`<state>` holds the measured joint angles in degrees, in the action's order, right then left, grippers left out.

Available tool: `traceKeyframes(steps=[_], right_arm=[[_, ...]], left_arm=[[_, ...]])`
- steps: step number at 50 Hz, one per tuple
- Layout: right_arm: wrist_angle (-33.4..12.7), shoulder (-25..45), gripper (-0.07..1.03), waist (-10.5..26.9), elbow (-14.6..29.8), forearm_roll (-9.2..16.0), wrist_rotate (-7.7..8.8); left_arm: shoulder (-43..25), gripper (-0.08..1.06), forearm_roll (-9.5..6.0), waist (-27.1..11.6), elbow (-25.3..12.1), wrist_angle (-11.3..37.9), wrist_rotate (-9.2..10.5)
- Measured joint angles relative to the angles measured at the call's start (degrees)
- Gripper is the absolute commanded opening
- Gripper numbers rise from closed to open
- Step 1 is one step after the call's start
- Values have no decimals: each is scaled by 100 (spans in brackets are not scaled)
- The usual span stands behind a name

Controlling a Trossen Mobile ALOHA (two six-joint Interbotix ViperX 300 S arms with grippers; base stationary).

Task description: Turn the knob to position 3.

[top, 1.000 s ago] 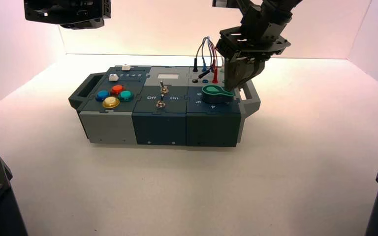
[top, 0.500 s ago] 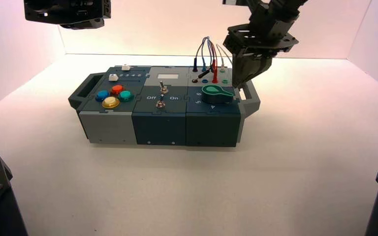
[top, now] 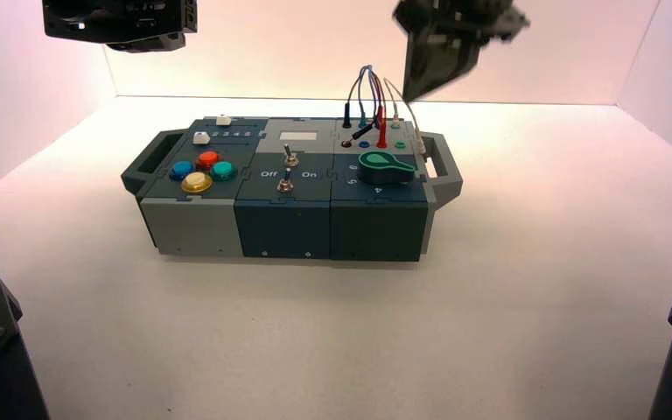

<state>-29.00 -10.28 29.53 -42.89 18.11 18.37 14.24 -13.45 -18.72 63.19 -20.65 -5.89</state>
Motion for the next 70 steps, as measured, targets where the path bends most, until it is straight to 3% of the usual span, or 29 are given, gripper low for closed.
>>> traceKeyframes(steps=[7, 16, 21, 28, 38, 50, 70], right_arm=[[9, -264, -2, -193, -18, -26, 9], [202, -668, -2, -835, -334, -35, 18], [501, -1002, -2, -1318, -642, -35, 9], [1116, -1406, -2, -1600, -1037, -35, 9], [2118, -1529, -2, -1608, -1450, 44, 0], [2813, -1195, -2, -1626, -1591, 193, 9], [3103, -650, -2, -1635, -1635, 360, -9]], left_arm=[[0, -3, 0, 0, 0, 0, 0], [0, -3, 0, 0, 0, 0, 0], [-9, -3, 0, 0, 0, 0, -9], [-26, -3, 0, 0, 0, 0, 0], [-70, -3, 0, 0, -26, 9, -9], [-176, -3, 0, 0, -79, 0, -9], [-246, -3, 9, 0, -149, 9, -9]])
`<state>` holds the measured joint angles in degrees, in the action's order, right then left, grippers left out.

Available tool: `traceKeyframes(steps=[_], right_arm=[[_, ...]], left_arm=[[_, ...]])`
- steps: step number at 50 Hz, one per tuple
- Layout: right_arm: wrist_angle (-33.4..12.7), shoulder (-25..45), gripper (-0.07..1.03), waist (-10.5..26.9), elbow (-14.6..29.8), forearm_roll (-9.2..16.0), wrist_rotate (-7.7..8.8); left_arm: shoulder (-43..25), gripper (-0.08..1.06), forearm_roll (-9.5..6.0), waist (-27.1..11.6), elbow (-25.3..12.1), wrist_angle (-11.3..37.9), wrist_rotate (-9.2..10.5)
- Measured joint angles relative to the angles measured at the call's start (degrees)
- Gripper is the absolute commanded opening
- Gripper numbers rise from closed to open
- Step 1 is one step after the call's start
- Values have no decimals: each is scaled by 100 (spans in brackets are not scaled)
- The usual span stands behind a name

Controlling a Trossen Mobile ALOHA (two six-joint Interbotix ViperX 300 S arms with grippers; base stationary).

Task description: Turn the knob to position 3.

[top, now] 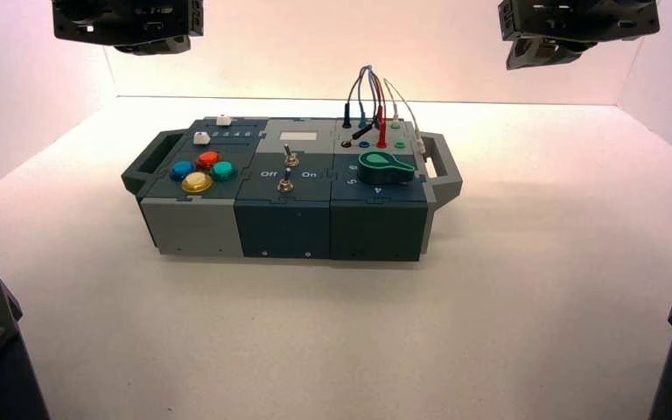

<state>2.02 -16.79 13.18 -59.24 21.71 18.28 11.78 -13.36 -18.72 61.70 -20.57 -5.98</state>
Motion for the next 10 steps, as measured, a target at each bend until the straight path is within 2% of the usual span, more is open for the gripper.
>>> traceKeyframes(steps=[10], right_arm=[[0, 202, -2, 0, 9, 26, 0]], left_arm=[[0, -3, 0, 9, -9, -9, 0]])
